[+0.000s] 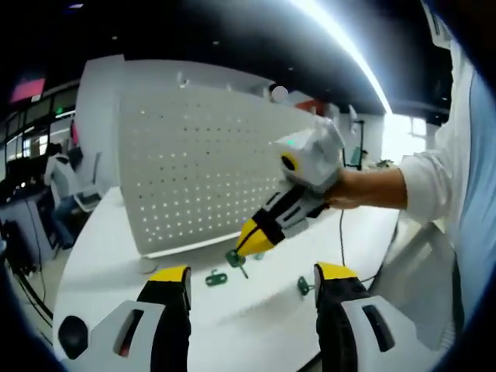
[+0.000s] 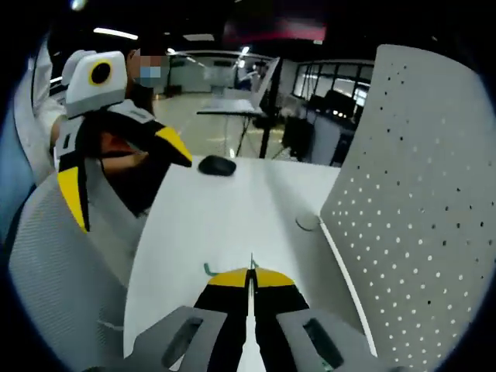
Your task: Insert the hook assembly into the mounting plate slot until the hook locks in place.
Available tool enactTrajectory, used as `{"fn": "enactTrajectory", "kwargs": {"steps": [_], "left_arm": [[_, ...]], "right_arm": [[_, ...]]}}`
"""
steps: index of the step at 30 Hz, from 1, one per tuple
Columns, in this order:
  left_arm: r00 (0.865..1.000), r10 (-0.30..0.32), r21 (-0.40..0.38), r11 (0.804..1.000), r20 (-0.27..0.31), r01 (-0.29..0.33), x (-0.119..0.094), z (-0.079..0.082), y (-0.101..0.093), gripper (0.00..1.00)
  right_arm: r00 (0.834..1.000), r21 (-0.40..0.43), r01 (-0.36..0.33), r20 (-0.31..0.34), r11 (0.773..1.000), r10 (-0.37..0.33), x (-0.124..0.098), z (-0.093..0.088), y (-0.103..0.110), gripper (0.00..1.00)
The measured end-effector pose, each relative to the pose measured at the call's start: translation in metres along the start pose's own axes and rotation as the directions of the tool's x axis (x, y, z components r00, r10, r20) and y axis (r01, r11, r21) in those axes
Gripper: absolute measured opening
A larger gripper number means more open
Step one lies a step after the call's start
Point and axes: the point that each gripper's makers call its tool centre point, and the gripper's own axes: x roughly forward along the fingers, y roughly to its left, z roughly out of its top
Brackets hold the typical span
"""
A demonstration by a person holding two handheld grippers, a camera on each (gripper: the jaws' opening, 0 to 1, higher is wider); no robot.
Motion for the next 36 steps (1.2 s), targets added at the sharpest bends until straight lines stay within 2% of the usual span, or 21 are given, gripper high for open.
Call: {"fn": "enactTrajectory", "kwargs": {"steps": [6,11,16,21,27,34,36], "left_arm": [[1.000,0.014,-0.014,1.000,0.022,-0.014,0.005,0.010,0.001,0.59],[0.999,0.022,0.019,1.000,0.023,-0.022,0.014,0.022,0.001,0.52],[0.998,0.030,0.039,0.999,0.058,-0.033,0.020,0.039,0.003,0.45],[0.995,0.038,0.050,0.998,0.088,-0.042,0.026,0.053,0.004,0.40],[0.988,0.060,0.046,0.997,0.144,-0.067,0.029,0.070,0.007,0.33],[0.981,0.070,0.063,0.995,0.182,-0.083,0.031,0.082,0.010,0.27],[0.979,0.067,0.071,0.994,0.191,-0.081,0.031,0.084,0.009,0.25]], "right_arm": [[0.997,0.051,0.049,0.062,0.998,-0.052,-0.018,0.019,-0.002,0.00],[0.986,0.124,0.086,0.129,0.989,-0.102,-0.033,0.037,-0.006,0.00],[0.973,0.176,0.097,0.188,0.980,-0.130,-0.045,0.053,-0.008,0.00],[0.950,0.238,0.111,0.259,0.965,-0.173,-0.058,0.070,-0.011,0.00],[0.929,0.288,0.105,0.314,0.952,-0.198,-0.067,0.084,-0.012,0.00],[0.901,0.361,0.077,0.375,0.929,-0.220,-0.073,0.096,-0.012,0.00],[0.900,0.367,0.071,0.377,0.928,-0.218,-0.073,0.097,-0.011,0.00]]}}
